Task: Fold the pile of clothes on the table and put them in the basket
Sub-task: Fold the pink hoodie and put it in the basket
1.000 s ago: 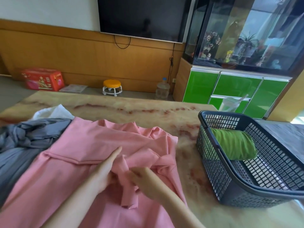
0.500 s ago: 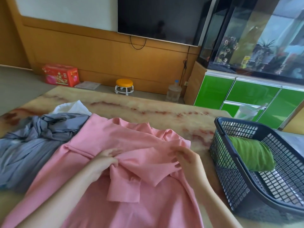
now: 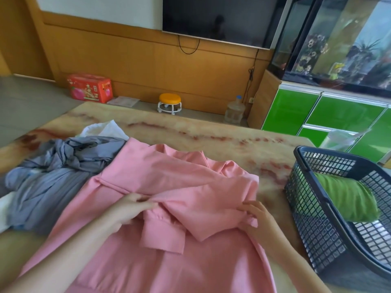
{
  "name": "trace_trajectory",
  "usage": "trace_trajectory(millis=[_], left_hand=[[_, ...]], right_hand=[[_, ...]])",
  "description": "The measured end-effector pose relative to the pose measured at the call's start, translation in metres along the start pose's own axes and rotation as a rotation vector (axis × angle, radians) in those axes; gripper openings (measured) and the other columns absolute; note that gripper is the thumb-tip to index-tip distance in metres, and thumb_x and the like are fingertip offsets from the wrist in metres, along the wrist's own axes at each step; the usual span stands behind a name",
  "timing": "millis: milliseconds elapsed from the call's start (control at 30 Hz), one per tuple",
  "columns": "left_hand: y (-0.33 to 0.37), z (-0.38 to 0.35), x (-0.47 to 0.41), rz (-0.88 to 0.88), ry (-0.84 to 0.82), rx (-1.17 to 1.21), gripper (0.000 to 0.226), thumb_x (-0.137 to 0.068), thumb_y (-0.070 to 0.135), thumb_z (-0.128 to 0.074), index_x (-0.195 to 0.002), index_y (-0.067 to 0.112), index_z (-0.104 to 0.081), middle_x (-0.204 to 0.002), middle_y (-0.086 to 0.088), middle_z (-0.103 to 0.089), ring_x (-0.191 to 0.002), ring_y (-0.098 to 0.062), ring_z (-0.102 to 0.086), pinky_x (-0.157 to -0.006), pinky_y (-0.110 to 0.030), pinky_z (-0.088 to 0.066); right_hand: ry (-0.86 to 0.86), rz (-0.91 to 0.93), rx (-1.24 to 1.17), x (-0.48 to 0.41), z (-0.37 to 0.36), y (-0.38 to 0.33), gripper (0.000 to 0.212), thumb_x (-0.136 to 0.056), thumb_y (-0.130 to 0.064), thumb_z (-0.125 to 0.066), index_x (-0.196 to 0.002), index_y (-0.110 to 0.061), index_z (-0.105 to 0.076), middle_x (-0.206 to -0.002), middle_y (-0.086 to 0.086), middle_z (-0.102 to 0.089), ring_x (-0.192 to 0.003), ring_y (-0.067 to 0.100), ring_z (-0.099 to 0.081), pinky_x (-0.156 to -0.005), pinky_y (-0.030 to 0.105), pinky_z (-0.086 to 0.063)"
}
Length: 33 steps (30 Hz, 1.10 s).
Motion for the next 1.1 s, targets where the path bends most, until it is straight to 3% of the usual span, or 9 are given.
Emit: trace_trajectory(millis=[67, 133, 267, 433, 533, 633, 767, 967, 1100], left_hand=[[0.010, 0.002, -0.002, -0.013, 0.068, 0.067, 0.015, -0.085, 0.027, -0.067, -0.094, 0.016, -0.065, -0.099, -0.003, -0.065, -0.099, -0.022, -0.055, -0.080, -0.032, -0.037], [0.031, 0.010, -0.009, -0.140, 0.145, 0.027, 0.022, -0.085, 0.029, -0.067, -0.074, 0.010, -0.063, -0.075, -0.003, -0.062, -0.076, -0.018, -0.055, -0.067, -0.026, -0.037], [0.073, 0.039, -0.032, -0.327, 0.238, -0.333, 0.045, -0.081, 0.035, -0.069, -0.051, 0.016, -0.042, -0.050, 0.006, -0.034, -0.052, -0.011, -0.033, -0.048, -0.021, -0.021], [0.072, 0.050, -0.068, -0.356, 0.269, -0.808, 0.004, -0.081, 0.020, -0.069, -0.077, 0.022, -0.070, -0.076, 0.010, -0.064, -0.075, -0.009, -0.057, -0.056, -0.009, -0.033], [0.059, 0.042, -0.089, -0.314, 0.302, -0.766, 0.007, -0.089, 0.022, -0.058, -0.091, 0.025, -0.065, -0.095, 0.008, -0.065, -0.086, -0.017, -0.061, -0.072, -0.022, -0.045], [0.044, 0.029, -0.102, -0.269, 0.222, -0.759, 0.016, -0.088, 0.037, -0.059, -0.086, 0.021, -0.060, -0.099, 0.001, -0.065, -0.092, -0.020, -0.059, -0.082, -0.032, -0.047], [0.035, 0.030, -0.105, -0.248, 0.219, -0.756, 0.038, -0.076, 0.055, -0.066, -0.075, 0.019, -0.058, -0.074, 0.007, -0.060, -0.075, -0.013, -0.056, -0.067, -0.029, -0.042], [0.055, 0.035, -0.096, -0.453, 0.195, -0.578, 0.017, -0.078, 0.032, -0.073, -0.066, 0.028, -0.062, -0.068, 0.009, -0.063, -0.068, -0.010, -0.054, -0.065, -0.026, -0.039], [0.081, 0.033, -0.094, -0.674, 0.376, -0.673, 0.010, -0.082, 0.033, -0.069, -0.078, 0.027, -0.062, -0.086, 0.011, -0.062, -0.075, -0.009, -0.055, -0.070, -0.030, -0.041]], right_hand=[[0.155, 0.038, 0.073, -0.002, 0.004, -0.008, 0.020, -0.075, -0.015, -0.077, -0.093, -0.023, -0.071, -0.105, -0.020, -0.054, -0.099, 0.004, -0.045, -0.088, 0.004, -0.031], [0.262, 0.129, 0.098, -0.007, 0.012, -0.020, 0.013, -0.077, -0.017, -0.075, -0.089, -0.021, -0.072, -0.099, -0.021, -0.057, -0.094, -0.002, -0.041, -0.087, 0.011, -0.033], [0.238, 0.192, 0.076, -0.011, 0.022, -0.030, 0.015, -0.082, -0.011, -0.068, -0.085, -0.025, -0.073, -0.075, -0.024, -0.059, -0.078, -0.003, -0.050, -0.071, 0.021, -0.038], [-0.175, 0.195, 0.107, 0.000, -0.009, -0.023, 0.042, -0.089, -0.009, -0.056, -0.114, -0.042, -0.064, -0.129, -0.039, -0.040, -0.109, -0.018, -0.048, -0.086, 0.004, -0.039], [-0.082, 0.115, -0.105, -0.007, -0.001, -0.022, 0.045, -0.090, -0.003, -0.056, -0.104, -0.045, -0.062, -0.128, -0.026, -0.051, -0.108, -0.021, -0.048, -0.090, 0.005, -0.040], [0.098, 0.078, -0.068, -0.038, 0.021, -0.020, 0.046, -0.087, 0.001, -0.058, -0.102, -0.043, -0.064, -0.117, -0.017, -0.061, -0.109, 0.000, -0.057, -0.088, 0.016, -0.043], [0.006, 0.000, 0.203, -0.093, 0.018, -0.014, 0.037, -0.090, -0.008, -0.053, -0.123, -0.022, -0.062, -0.122, 0.004, -0.056, -0.118, 0.021, -0.049, -0.092, 0.024, -0.038], [-0.107, -0.040, 0.644, -0.126, 0.001, 0.006, 0.025, -0.087, -0.039, -0.052, -0.111, -0.037, -0.061, -0.115, -0.008, -0.050, -0.114, 0.019, -0.034, -0.098, 0.028, -0.018], [0.058, -0.035, 0.538, -0.132, 0.014, 0.012, 0.016, -0.084, -0.039, -0.062, -0.095, -0.028, -0.065, -0.103, -0.009, -0.048, -0.103, 0.017, -0.032, -0.080, 0.027, -0.013]])
Point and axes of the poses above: each hand's wrist, its own x-axis away from the middle knuckle, its own z-axis out of the back of the hand, y = z × x, the point moved 3 cm from there along -x, towards the middle knuckle
